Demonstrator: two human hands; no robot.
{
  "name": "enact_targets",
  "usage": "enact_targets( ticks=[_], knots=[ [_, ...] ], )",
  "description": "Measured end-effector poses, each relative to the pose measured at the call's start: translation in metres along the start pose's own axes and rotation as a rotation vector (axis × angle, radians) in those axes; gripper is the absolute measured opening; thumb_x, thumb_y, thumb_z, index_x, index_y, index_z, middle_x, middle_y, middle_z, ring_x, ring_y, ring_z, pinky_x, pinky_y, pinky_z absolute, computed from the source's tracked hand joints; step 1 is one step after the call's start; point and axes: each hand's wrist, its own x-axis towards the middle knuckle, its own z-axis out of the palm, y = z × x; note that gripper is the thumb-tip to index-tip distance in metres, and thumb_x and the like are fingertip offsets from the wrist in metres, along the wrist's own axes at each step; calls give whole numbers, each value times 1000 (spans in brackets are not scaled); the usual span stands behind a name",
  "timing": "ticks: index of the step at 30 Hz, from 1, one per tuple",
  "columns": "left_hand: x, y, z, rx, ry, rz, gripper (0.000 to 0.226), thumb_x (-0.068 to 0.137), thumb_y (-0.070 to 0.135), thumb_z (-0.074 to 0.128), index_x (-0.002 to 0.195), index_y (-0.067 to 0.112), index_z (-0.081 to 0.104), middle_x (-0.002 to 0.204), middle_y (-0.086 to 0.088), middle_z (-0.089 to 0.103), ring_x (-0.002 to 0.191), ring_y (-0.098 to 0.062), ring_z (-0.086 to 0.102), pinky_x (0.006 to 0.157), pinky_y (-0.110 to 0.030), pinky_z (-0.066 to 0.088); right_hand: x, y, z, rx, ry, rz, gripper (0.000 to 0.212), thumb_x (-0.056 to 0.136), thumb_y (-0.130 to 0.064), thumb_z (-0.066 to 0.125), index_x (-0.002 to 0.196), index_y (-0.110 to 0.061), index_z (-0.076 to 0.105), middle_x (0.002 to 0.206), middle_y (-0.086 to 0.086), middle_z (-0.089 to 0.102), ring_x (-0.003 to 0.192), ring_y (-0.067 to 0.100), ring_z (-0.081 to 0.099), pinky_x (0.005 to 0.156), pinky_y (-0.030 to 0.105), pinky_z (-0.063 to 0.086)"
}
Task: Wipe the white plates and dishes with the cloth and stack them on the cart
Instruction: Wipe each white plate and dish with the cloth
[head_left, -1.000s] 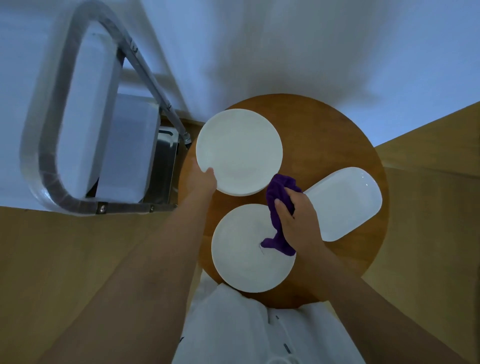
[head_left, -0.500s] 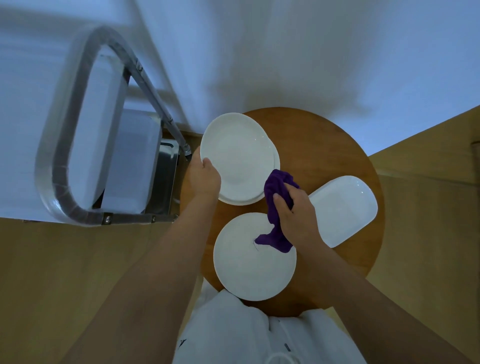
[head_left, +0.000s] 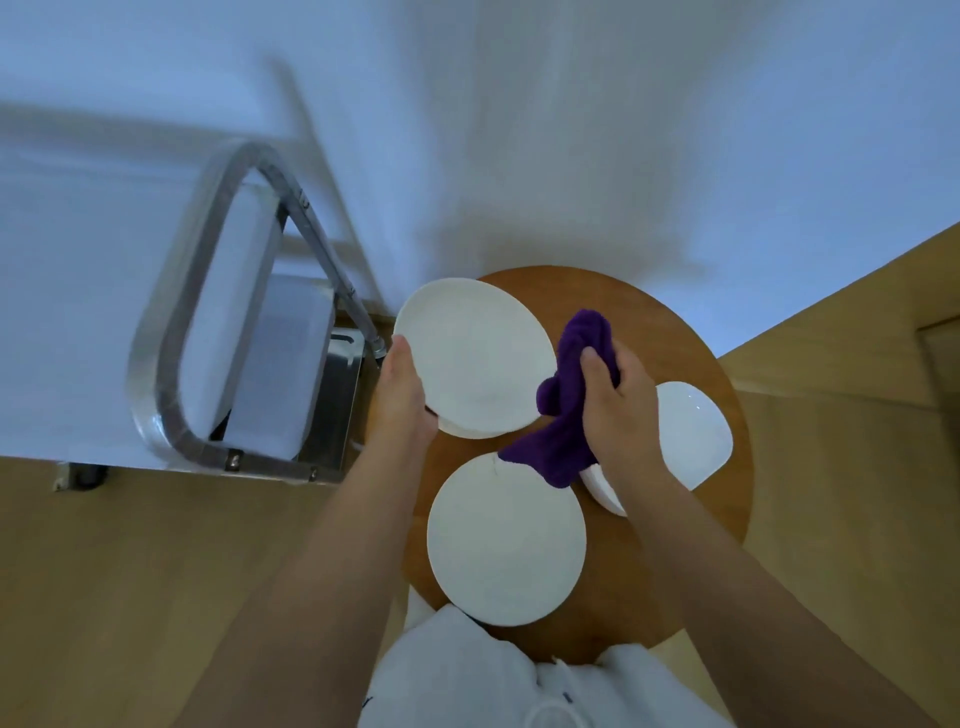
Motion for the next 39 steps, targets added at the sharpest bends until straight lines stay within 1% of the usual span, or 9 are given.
enact_targets(
  ticks=[3,5,8,10,13,18,25,32,39],
  knots=[
    [-24,1,6,-114,-101,-36,57,85,69,48,130,35,53,132,-7,57,119,-39,53,95,-68,42,2,-27,-8,105,29,-24,18,97,-31,44,110,-23,54,92,1,65,78,15,63,61,23,52],
    [-40,1,12,-155,-125,-25,58,84,70,49,130,35,52,131,-8,58,117,-40,54,94,-67,43,7,-38,-10,38,-103,78,44,96,-39,43,137,-26,36,117,3,60,100,22,61,80,37,54],
    [-66,1,21,-201,-186,33,56,85,66,50,130,33,52,128,-9,60,115,-38,57,94,-64,46,5,-39,-9,-494,-283,145,75,93,-54,39,149,-28,-5,156,9,13,142,34,14,112,51,23],
    [-79,1,26,-201,-194,44,54,86,65,49,129,32,52,126,-8,62,112,-36,59,93,-62,48,-5,-33,-6,-719,-241,50,79,93,-58,33,149,-22,-10,158,11,-6,144,32,-8,115,48,5],
    [-95,-6,28,-252,-281,-65,63,81,71,51,130,32,53,127,-11,62,116,-41,57,97,-64,43,-20,-19,-4,-879,-169,-103,78,94,-58,28,150,-18,-9,157,16,-8,144,33,-11,115,44,-3],
    [-116,-13,25,-191,-320,18,59,85,68,45,130,31,53,123,-9,65,113,-38,59,96,-63,44,-14,-12,-16,-895,-57,-154,74,94,-57,29,150,-23,-4,157,15,-13,142,34,-17,114,46,-8],
    [-145,-22,36,84,-368,167,34,92,58,41,105,36,64,98,0,75,100,-27,67,88,-47,55,-6,-24,-14,-727,126,-333,61,98,-44,32,151,-24,10,158,11,-4,145,31,-7,115,44,5],
    [-148,-10,42,18,-439,190,48,95,53,44,128,21,60,125,-12,64,119,-34,57,104,-54,42,-25,-40,12,-510,-37,-520,58,96,-37,20,150,-16,17,158,8,8,145,25,3,114,30,0],
    [-145,15,34,-12,-412,257,62,86,61,51,124,14,63,117,-10,69,111,-24,65,96,-41,50,-55,-44,19,-421,-273,-632,55,95,-34,18,146,-18,29,155,-5,18,141,5,0,111,18,-3]
  ],
)
